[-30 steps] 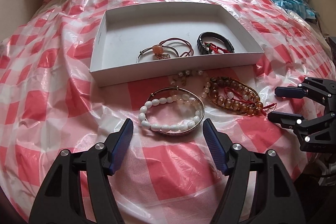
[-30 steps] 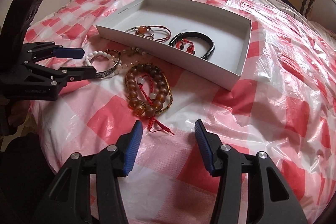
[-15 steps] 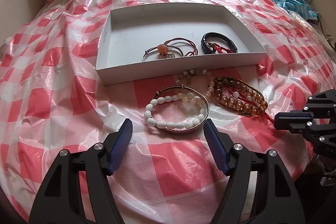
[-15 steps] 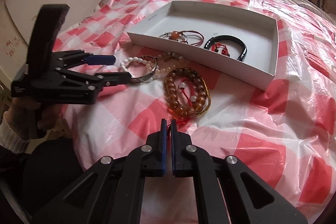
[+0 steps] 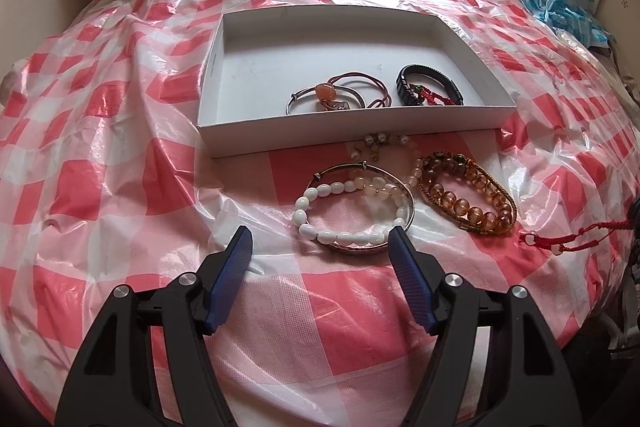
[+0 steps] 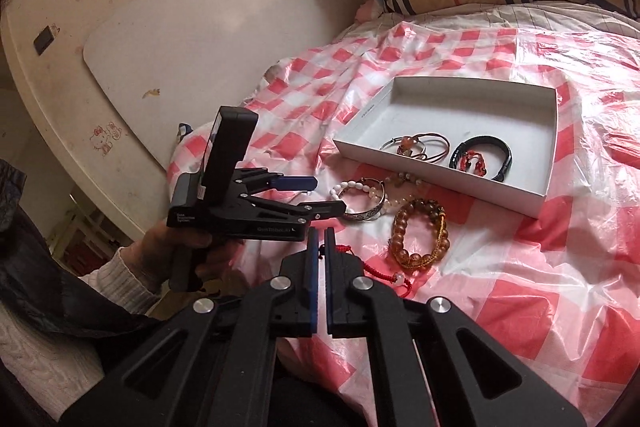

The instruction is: Organize jewelry

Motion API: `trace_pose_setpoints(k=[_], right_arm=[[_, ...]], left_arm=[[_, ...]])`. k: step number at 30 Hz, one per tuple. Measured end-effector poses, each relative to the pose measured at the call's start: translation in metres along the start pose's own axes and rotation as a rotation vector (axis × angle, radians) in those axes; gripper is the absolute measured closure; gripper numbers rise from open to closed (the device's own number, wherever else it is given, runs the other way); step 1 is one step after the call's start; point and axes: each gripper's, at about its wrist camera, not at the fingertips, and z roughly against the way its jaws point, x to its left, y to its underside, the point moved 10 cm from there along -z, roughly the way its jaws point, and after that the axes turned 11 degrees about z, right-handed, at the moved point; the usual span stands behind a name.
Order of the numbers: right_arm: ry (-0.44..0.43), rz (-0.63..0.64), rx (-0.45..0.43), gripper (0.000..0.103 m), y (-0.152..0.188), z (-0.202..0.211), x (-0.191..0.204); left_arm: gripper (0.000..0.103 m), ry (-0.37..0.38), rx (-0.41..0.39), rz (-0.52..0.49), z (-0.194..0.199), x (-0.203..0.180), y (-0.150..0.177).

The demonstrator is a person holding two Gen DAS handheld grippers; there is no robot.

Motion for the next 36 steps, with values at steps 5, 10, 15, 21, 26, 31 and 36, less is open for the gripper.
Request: trace_pose_setpoints(k=[5,10,15,21,26,31,36], right_arm=[[-0.027,-0.017,-0.013,0.100,0.000,-0.002,0.004],[-0.074,-0.022,-0.064,0.100,-0.008,0.010,0.013],[-0.016,-0.006,-0.017,0.100,-0.001,0.003,0.007],[0.011,-0.024,-0.001,0.100,0.011,0.011,0.005],[0.055,-0.052,0.007,0.100,0.024,0.027,-0.004],[0.078,-0.081,0.002,0.100,0.034,0.038,-0.009],[0.083,-0.076,-0.020,0.100,0.031,0.045,-0.008]], left_arm=[[0.036,0.021,0.000,0.018,-0.002,0.003,-0.003],[0.034,0.020,-0.003,0.013,-0.003,0.004,-0.008],[0.031,0.105,-0.010,-0.028,0.003,-0.020,-0.012],[0.030,0.248,0.014,-0.133,0.003,-0.087,-0.015],[0.030,0.232,0.088,-0.193,-0.025,-0.126,-0.016],[0.062,0.100,0.099,-0.244,-0.049,-0.140,-0.010],[0.099,0.158,0.125,-0.174,-0.038,-0.132,-0.008]])
